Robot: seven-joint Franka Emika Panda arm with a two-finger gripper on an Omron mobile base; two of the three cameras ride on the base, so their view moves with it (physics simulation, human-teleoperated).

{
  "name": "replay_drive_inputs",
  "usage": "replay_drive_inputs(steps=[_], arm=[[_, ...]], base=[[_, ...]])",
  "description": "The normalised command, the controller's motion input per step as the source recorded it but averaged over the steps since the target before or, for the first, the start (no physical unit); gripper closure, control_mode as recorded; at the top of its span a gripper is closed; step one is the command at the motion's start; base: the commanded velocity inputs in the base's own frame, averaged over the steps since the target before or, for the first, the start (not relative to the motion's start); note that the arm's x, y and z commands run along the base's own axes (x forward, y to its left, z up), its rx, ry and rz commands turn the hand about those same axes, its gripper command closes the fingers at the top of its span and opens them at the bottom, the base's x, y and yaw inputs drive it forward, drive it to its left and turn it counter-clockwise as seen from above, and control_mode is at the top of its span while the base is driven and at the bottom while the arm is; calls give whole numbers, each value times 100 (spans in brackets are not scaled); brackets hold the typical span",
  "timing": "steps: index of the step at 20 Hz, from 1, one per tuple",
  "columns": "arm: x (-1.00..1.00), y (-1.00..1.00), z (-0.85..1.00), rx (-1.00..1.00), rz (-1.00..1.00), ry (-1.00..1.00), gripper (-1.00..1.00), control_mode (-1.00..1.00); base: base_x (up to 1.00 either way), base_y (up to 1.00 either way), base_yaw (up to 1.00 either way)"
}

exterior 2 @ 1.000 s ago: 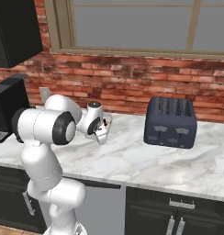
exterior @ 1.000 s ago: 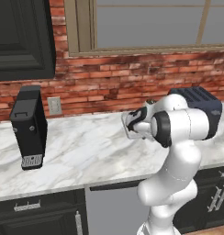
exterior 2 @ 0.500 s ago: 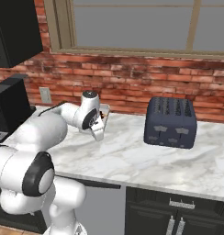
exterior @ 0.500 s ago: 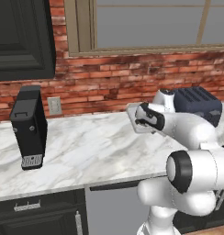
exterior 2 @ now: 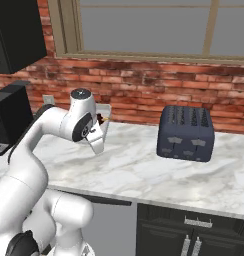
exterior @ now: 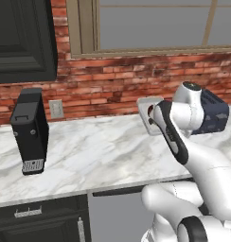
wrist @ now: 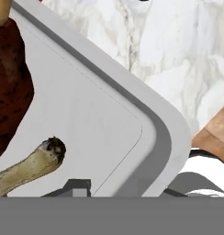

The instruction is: Place the tupperware on the top shelf of the fridge. Make space for the tupperware among the existing items by rearranging them on the shelves if needed. Close the fridge door when finished.

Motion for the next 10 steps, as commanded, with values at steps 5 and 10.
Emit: replay_drive_inputs(steps=[5, 10], arm=[[-16, 0, 79, -2, 0, 1, 100, -100], [-13, 0, 37, 0, 0, 0, 100, -100]], base=[[0, 0, 0], [0, 0, 0]])
